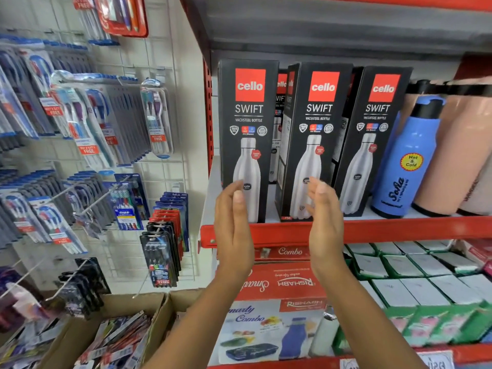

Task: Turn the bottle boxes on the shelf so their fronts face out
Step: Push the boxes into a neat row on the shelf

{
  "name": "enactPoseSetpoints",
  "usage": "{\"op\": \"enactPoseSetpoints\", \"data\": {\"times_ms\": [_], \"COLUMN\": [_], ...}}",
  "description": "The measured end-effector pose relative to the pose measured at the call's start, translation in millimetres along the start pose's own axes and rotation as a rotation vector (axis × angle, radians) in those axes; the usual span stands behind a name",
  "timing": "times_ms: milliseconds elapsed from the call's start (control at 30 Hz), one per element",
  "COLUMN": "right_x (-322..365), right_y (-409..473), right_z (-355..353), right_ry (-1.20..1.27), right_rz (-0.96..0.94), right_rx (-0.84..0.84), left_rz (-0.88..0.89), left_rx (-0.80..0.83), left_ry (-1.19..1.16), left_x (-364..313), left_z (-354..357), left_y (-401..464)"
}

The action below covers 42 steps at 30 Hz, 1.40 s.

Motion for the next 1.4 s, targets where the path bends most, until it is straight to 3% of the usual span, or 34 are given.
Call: {"op": "enactPoseSetpoints", "data": {"times_ms": [133,300,667,967,1400], "right_x": [1,-3,-17,-15,-6], "right_y": [18,36,57,50,35], "right_z": [-18,-30,-45,-42,-43], "right_ry": [-0.006,-0.031,0.022,0.023,0.0], "right_rz": [0.019,0.134,0.381,0.412,0.404], "right_rx": [-0.016,0.096,0.244,0.346,0.346], "left_rz": [-0.066,-0.227,-0.469,-0.482,-0.468], "left_rx": [0.198,0.437,0.416,0.358,0.385], "left_ry": [-0.015,0.064,0.063,0.046,0.072], "left_x": [-6,-14,-4,0,-3], "left_z": [31,67,97,93,83], "left_y": [0,-5,-1,-4,-16]}}
Point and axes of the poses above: each hand's wrist, its own y-axis towards the middle knuckle, its own z-axis out of the palm, x = y × z, the point moved 4 cm from there along y, towards the middle knuckle, and after that the axes turned 10 degrees about y, right-handed, at the moved point
